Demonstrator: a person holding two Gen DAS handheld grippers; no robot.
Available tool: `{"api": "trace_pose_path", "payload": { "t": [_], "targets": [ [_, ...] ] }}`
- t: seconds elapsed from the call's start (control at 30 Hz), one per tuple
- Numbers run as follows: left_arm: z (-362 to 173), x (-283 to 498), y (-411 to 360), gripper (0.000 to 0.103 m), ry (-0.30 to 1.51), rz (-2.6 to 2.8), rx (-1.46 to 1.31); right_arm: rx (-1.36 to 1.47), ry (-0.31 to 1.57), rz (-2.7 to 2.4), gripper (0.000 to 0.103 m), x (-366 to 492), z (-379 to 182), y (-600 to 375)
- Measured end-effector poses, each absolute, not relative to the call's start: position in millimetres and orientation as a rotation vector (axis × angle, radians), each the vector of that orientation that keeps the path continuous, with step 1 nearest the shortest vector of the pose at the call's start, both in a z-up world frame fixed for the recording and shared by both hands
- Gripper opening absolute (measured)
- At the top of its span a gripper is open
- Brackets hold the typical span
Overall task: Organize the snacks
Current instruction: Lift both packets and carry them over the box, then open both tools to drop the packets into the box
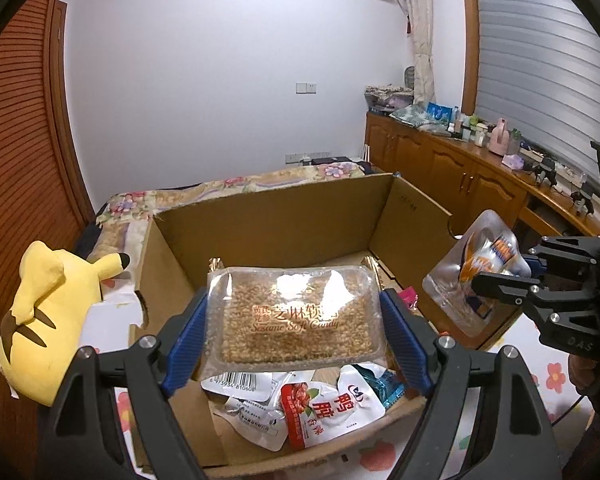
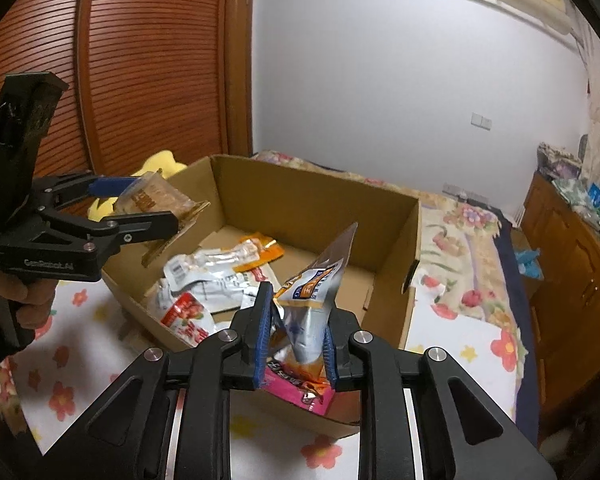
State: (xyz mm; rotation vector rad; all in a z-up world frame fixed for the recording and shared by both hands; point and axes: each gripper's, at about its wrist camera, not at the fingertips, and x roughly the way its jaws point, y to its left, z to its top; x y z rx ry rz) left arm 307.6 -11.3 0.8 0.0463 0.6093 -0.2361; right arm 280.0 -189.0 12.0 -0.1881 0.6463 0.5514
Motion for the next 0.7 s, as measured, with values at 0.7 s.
{"api": "trace_pose_path", "payload": {
  "t": [0.7],
  "targets": [
    [6,289,-12,0.089,0.614,-0.225,0.057,-0.176,0.657,0.548,0.042,253,20,-193]
  ]
}}
